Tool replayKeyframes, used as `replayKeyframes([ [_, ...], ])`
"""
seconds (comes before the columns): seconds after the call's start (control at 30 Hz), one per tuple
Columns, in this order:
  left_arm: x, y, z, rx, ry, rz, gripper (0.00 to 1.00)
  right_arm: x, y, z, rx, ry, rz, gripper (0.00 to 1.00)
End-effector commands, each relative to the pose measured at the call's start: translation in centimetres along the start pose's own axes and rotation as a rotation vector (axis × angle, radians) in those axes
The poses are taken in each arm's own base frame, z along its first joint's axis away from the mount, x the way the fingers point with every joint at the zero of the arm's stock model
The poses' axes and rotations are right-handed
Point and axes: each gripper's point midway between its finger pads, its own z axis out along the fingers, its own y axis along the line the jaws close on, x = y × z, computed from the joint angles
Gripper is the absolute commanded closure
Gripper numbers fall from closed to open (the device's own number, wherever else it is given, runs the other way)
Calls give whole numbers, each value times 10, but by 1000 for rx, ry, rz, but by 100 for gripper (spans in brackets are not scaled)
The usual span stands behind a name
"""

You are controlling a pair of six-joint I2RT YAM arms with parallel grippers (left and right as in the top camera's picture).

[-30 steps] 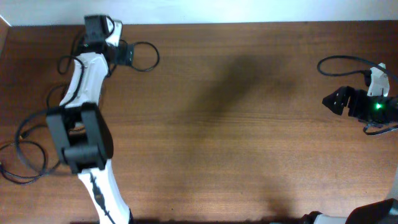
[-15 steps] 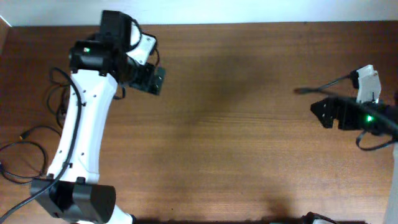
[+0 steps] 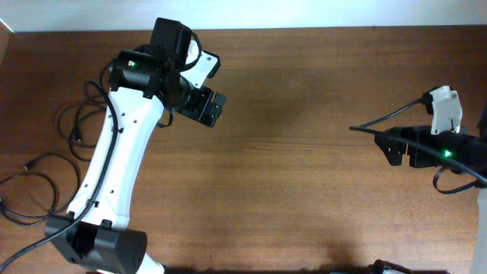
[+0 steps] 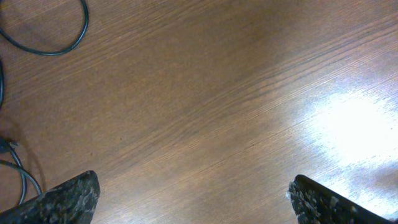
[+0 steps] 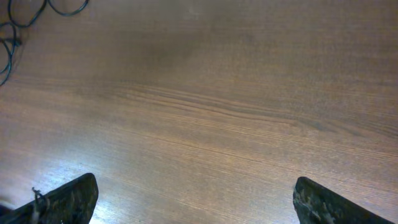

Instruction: Untangle cables

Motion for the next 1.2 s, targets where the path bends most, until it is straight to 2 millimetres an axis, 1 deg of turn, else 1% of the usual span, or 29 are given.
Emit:
replayKeyframes([
  [0.0, 1, -4, -2, 15, -3, -14, 1, -2, -4, 6, -1, 21, -2, 1],
  [0.17, 1, -4, -2, 15, -4, -14, 1, -1, -11, 19, -13, 63, 21, 1],
  [0.53, 1, -4, -2, 15, -3, -14, 1, 7, -30, 59, -52, 192, 92, 1],
  [0.57, 1, -4, -2, 15, -3, -14, 1, 3, -34, 63, -50, 188, 91, 1],
  [0.63, 1, -4, -2, 15, -4, -14, 1, 2, -39, 67, -47, 185, 96, 1],
  [0.73, 1, -4, -2, 15, -3, -14, 1, 2, -41, 70, -50, 193, 101, 1],
  [0.8, 1, -4, -2, 15, -3, -14, 1, -6, -43, 69, -40, 161, 89, 1],
  [1.17, 1, -4, -2, 15, -3, -14, 1, -6, -43, 69, -38, 162, 102, 1],
])
